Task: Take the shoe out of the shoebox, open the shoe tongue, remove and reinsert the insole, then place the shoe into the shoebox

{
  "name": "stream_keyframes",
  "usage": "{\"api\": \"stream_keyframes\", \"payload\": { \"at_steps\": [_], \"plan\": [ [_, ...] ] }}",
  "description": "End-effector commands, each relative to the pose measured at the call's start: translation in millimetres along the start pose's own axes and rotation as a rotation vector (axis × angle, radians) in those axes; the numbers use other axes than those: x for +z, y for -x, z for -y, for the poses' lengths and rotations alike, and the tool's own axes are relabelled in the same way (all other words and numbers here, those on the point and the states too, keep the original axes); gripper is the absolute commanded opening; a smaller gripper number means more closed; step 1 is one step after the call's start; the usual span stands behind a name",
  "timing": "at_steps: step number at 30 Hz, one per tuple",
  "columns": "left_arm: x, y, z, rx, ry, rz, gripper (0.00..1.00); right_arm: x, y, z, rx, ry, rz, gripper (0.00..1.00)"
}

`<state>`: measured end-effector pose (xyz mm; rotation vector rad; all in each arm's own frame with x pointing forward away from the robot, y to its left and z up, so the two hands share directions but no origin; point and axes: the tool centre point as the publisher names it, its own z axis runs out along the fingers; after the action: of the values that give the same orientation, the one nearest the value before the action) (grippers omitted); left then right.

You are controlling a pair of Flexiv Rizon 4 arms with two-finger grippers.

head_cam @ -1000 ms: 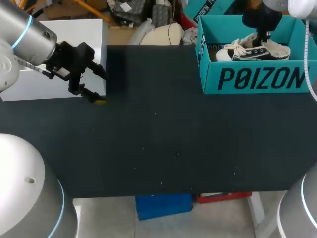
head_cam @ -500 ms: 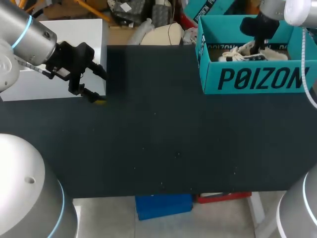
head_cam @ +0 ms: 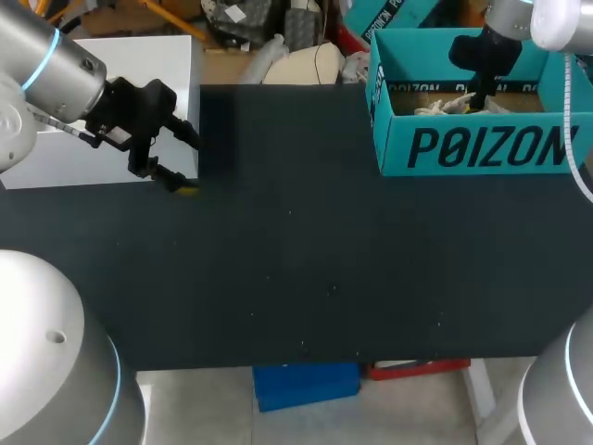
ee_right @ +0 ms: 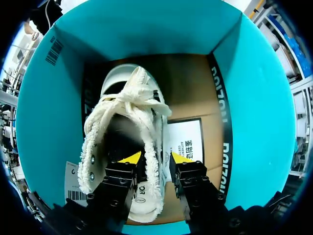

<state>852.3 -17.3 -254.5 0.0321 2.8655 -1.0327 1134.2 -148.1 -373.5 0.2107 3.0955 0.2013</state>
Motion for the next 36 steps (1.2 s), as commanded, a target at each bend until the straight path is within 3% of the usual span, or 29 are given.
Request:
{"api": "stream_keyframes", "payload": {
  "at_steps": [1,8,12,17,22,27,32,34,36],
  "plan": [
    [1,-0.5,-1,0.001,0.0,0.004,1.0,-30,-7.2,-1.6,0.0,-0.026,0.009,0.33],
    [1,-0.5,-1,0.001,0.0,0.004,1.0,-78,-20.1,-6.7,-0.031,-0.092,0.033,0.33],
    [1,-0.5,-1,0.001,0.0,0.004,1.0,-109,-37.7,-17.4,-0.037,-0.122,0.053,0.35],
    [1,-0.5,-1,0.001,0.0,0.004,1.0,-144,-73.0,-39.6,-0.044,-0.164,0.07,0.35],
    [1,-0.5,-1,0.001,0.0,0.004,1.0,-164,-116.6,-71.9,-0.046,-0.173,0.075,0.33],
    [1,-0.5,-1,0.001,0.0,0.004,1.0,-170,-166.9,-106.0,-0.042,-0.172,0.097,0.35],
    [1,-0.5,-1,0.001,0.0,0.004,1.0,-162,-207.6,-136.2,-0.027,-0.17,0.101,0.4],
    [1,-0.5,-1,0.001,0.0,0.004,1.0,-153,-218.7,-142.3,-0.025,-0.157,0.085,0.26],
    [1,-0.5,-1,0.001,0.0,0.004,1.0,-145,-227.4,-148.6,-0.019,-0.147,0.09,0.27]
  ]
}}
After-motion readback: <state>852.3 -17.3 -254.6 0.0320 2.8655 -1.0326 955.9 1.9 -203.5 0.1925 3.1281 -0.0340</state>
